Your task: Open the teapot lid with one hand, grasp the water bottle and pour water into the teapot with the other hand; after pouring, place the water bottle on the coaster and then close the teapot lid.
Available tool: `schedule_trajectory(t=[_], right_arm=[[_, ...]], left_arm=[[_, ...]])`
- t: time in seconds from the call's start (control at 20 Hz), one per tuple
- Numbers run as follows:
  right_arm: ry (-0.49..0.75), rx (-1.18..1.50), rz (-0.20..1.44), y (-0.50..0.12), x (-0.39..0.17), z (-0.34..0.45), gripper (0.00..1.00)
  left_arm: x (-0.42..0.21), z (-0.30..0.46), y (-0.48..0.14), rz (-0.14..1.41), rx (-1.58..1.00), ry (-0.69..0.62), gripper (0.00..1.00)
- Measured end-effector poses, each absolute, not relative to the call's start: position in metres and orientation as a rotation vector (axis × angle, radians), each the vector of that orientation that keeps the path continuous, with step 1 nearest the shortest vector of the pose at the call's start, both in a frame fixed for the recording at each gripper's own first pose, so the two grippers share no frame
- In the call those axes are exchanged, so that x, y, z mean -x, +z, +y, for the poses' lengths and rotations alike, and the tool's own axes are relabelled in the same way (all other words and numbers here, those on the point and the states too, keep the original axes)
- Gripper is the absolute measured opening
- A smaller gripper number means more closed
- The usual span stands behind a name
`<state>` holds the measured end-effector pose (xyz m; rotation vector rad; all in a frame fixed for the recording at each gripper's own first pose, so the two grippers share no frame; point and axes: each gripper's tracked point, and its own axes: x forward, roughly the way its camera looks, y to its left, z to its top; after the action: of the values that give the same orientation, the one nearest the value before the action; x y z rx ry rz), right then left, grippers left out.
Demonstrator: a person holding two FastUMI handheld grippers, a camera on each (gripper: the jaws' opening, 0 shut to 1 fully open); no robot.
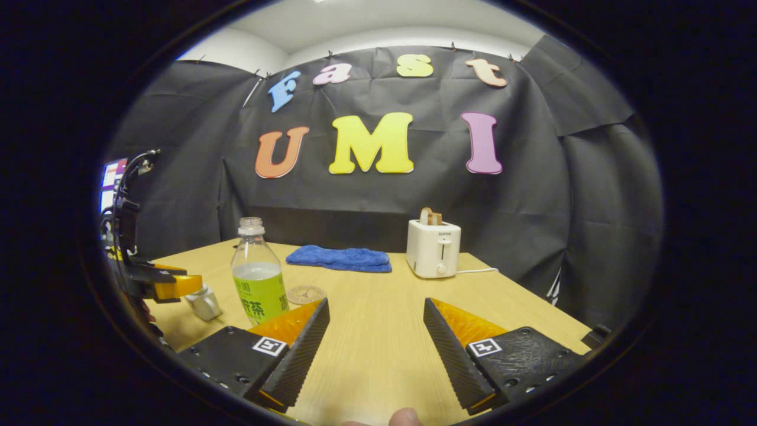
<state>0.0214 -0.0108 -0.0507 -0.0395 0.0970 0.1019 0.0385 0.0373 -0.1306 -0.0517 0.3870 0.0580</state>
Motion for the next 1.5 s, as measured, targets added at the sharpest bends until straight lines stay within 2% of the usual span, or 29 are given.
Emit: schedule_trajectory(t=[0.15,0.2,0.35,0.4,0.45,0.5,0.7,0.75,1.15,1.5], right_arm=[[0.115,0.054,0.086,-0.047,-0.022,-0.007,0.95],[0.139,0.052,0.079,-0.046,-0.021,0.000,0.95],[0.213,0.051,0.059,-0.040,-0.016,0.017,0.95],[0.234,0.051,0.053,-0.040,-0.015,0.022,0.95],[0.258,0.051,0.056,-0.040,-0.013,0.028,0.98],[0.280,0.053,0.065,-0.044,-0.012,0.036,0.95],[0.352,0.056,0.088,-0.051,-0.005,0.056,0.98],[0.361,0.059,0.090,-0.051,-0.004,0.060,0.95],[0.441,0.055,0.145,-0.074,-0.024,0.108,0.96],[0.407,0.039,0.174,-0.082,-0.051,0.132,0.95]], left_arm=[[-0.043,0.043,-0.131,0.381,0.026,0.081,0.43],[-0.045,0.044,-0.130,0.379,0.020,0.091,0.35],[-0.048,0.038,-0.130,0.369,0.008,0.078,0.20],[-0.049,0.039,-0.128,0.366,0.001,0.084,0.12],[-0.049,0.040,-0.128,0.363,0.001,0.086,0.07],[-0.050,0.040,-0.127,0.362,0.006,0.087,0.04],[-0.046,0.042,-0.116,0.343,0.048,0.081,0.03],[-0.044,0.043,-0.110,0.329,0.052,0.082,0.03],[-0.021,0.058,-0.069,0.222,0.116,0.100,0.03],[-0.006,0.081,-0.050,0.164,0.160,0.132,0.03]])
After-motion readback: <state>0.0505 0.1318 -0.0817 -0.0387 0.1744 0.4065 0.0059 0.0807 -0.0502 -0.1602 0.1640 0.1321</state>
